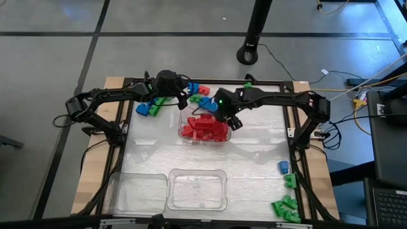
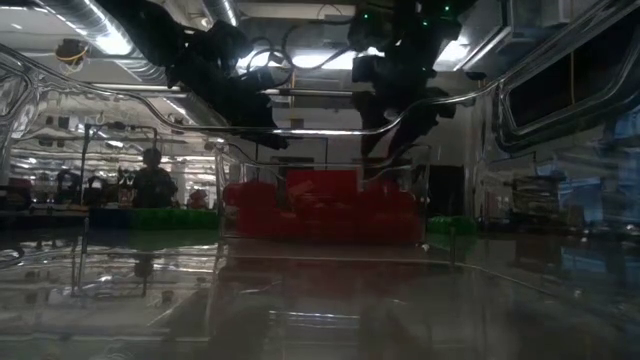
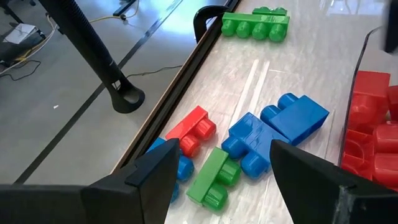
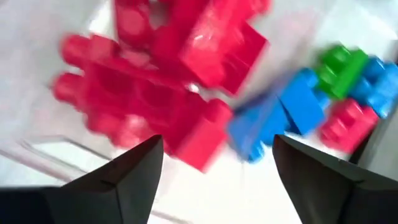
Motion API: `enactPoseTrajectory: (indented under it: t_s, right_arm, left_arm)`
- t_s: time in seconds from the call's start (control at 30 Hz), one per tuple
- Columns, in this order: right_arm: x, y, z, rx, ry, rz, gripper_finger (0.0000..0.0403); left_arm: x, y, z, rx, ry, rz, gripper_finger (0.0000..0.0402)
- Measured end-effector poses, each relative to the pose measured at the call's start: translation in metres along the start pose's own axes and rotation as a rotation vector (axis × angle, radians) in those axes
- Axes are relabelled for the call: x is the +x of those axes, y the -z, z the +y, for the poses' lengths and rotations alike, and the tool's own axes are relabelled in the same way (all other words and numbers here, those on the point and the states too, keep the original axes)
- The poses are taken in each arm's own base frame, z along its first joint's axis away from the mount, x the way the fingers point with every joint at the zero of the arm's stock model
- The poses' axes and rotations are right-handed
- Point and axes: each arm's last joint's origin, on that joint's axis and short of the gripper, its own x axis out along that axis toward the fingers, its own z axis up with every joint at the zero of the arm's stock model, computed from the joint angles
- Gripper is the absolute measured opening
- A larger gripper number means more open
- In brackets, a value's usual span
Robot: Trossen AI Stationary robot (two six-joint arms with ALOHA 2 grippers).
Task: Sort blocks
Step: Put the red game piece into the top right transparent bin
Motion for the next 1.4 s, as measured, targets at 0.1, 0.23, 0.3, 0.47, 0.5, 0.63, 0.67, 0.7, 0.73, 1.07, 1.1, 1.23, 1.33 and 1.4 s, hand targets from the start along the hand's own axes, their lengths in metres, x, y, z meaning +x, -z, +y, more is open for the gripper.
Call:
enactPoseTrajectory:
  t_s: [0.1, 0.23, 0.3, 0.47, 0.5, 0.63, 0.67, 0.7, 0.73, 1.07, 1.1, 1.23, 1.33, 1.4]
  right_arm:
    - [-0.009, 0.012, -0.011, 0.011, 0.025, 0.007, 0.0301]
    - [-0.022, 0.036, -0.028, 0.067, 0.048, -0.021, 0.0296]
    - [-0.025, 0.051, -0.035, 0.099, 0.055, -0.065, 0.0294]
    - [-0.015, 0.092, -0.050, 0.165, 0.098, -0.217, 0.0293]
    - [-0.010, 0.100, -0.052, 0.177, 0.117, -0.242, 0.0293]
    - [0.007, 0.125, -0.061, 0.191, 0.240, -0.334, 0.0293]
    - [0.011, 0.129, -0.063, 0.192, 0.271, -0.343, 0.0293]
    - [0.014, 0.133, -0.064, 0.194, 0.299, -0.347, 0.0293]
    - [0.017, 0.137, -0.066, 0.197, 0.329, -0.345, 0.0293]
    - [0.054, 0.147, -0.082, 0.058, 0.487, -0.228, 0.0293]
    - [0.058, 0.147, -0.083, 0.027, 0.503, -0.226, 0.0293]
    - [0.070, 0.147, -0.091, -0.091, 0.571, -0.218, 0.0293]
    - [0.077, 0.144, -0.098, -0.141, 0.566, -0.243, 0.0294]
    - [0.081, 0.142, -0.103, -0.156, 0.545, -0.283, 0.0294]
  left_arm:
    - [0.000, 0.000, 0.000, -0.001, 0.000, -0.001, 0.0241]
    - [0.000, 0.000, 0.000, -0.006, 0.000, -0.001, 0.0241]
    - [0.000, 0.000, 0.000, -0.007, 0.000, -0.002, 0.0241]
    - [0.000, -0.002, 0.000, -0.041, -0.004, -0.021, 0.0241]
    - [0.000, -0.003, 0.001, -0.049, -0.006, -0.028, 0.0241]
    - [0.000, -0.005, 0.001, -0.095, -0.009, -0.047, 0.0241]
    - [0.000, -0.005, 0.001, -0.103, -0.010, -0.051, 0.0241]
    - [0.000, -0.005, 0.001, -0.116, -0.010, -0.055, 0.0241]
    - [0.000, -0.005, 0.001, -0.123, -0.010, -0.058, 0.0241]
    - [0.000, -0.005, 0.001, -0.170, -0.009, -0.055, 0.0241]
    - [0.000, -0.005, 0.001, -0.171, -0.009, -0.055, 0.0241]
    - [0.000, -0.005, 0.001, -0.174, -0.008, -0.055, 0.0241]
    - [0.000, -0.005, 0.001, -0.174, -0.009, -0.055, 0.0241]
    - [0.000, -0.005, 0.001, -0.174, -0.009, -0.055, 0.0241]
